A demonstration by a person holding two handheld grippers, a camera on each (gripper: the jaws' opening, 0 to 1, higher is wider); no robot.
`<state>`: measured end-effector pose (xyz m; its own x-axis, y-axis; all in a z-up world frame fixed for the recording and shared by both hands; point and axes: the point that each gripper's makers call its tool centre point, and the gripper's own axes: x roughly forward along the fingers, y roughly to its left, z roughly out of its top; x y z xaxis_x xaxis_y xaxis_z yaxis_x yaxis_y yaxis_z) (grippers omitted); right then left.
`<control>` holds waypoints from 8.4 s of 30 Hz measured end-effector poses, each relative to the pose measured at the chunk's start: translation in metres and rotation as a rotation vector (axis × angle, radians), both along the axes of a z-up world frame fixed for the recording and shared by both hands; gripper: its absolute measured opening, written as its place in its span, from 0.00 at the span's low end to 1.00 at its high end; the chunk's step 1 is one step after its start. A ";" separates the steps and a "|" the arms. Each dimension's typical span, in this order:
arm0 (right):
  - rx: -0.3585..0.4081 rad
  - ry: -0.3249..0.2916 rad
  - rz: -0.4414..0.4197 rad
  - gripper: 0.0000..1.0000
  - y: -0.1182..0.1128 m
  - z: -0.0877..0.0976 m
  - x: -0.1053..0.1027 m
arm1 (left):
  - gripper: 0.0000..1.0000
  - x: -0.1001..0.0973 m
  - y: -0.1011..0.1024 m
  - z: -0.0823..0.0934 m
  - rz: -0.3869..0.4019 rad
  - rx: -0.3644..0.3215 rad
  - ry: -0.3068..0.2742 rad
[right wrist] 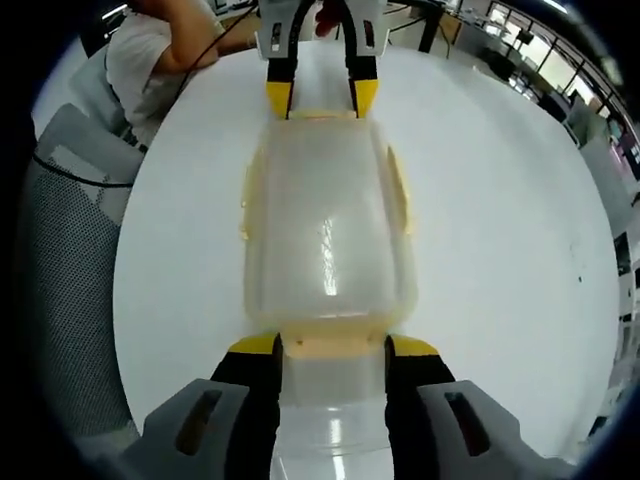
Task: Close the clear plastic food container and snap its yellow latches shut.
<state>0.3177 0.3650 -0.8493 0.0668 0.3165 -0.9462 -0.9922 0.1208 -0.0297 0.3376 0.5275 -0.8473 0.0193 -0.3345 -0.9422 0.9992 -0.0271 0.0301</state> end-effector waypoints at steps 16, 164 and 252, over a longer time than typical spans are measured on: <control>-0.014 0.050 0.017 0.36 -0.001 0.001 -0.002 | 0.33 -0.004 0.001 0.003 0.018 0.000 0.021; 0.003 0.026 0.092 0.35 -0.188 0.068 0.000 | 0.33 -0.016 -0.187 0.076 0.109 -0.062 0.014; 0.093 0.026 0.026 0.42 -0.225 0.055 -0.009 | 0.33 -0.013 -0.217 0.054 0.032 -0.008 0.006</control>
